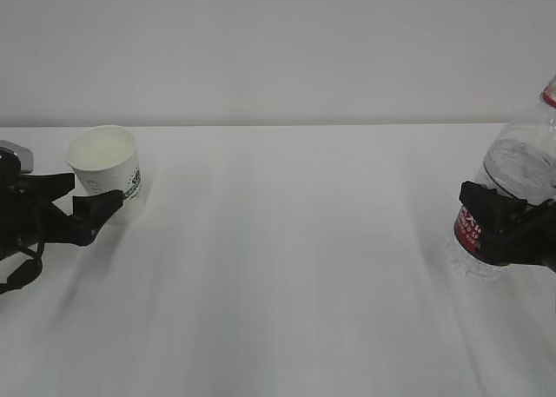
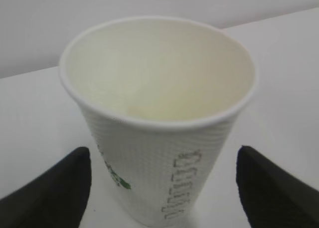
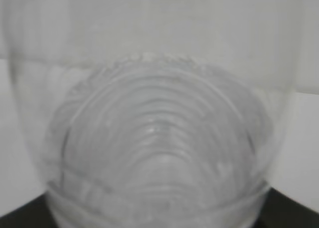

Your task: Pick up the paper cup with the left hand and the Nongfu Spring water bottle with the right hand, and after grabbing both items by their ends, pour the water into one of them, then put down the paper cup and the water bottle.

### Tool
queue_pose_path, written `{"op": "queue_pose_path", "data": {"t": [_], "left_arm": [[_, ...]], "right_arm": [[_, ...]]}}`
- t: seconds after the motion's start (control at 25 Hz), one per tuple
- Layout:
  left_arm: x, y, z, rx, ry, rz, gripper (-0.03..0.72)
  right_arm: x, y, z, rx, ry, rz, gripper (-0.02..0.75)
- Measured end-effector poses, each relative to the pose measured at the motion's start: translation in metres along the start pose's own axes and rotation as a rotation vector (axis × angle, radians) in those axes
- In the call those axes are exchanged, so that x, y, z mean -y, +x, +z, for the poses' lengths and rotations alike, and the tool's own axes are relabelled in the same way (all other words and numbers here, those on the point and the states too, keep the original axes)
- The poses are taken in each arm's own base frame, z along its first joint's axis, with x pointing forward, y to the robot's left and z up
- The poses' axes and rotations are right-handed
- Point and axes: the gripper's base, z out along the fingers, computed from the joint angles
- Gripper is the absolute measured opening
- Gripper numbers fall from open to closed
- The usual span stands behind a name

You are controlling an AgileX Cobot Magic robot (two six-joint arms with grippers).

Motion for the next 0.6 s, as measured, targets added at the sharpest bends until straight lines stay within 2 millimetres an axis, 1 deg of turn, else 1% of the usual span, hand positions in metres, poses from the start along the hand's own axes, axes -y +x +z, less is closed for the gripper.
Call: {"op": "queue_pose_path", "data": {"t": [0.16,0.24,0.44,0.6], "left_arm": [[-0.006,-0.005,0.006,0.016,-0.034,-0.007,0.683],[-0.008,-0.005,0.01,0.016,-0.039,-0.008,0.683],[-0.009,0.012,0.017,-0.029,-0.034,-0.027,0.683],[-0.01,0.009,0.02,0.011,-0.029,-0.026,0.683]], "right_arm": [[0.0,0.0,0.0,0.0,0.0,0.0,0.421],[0.0,0.0,0.0,0.0,0.0,0.0,0.421],[0.0,0.0,0.0,0.0,0.002,0.001,0.421],[0.0,0.0,0.0,0.0,0.002,0.001,0.421]]}}
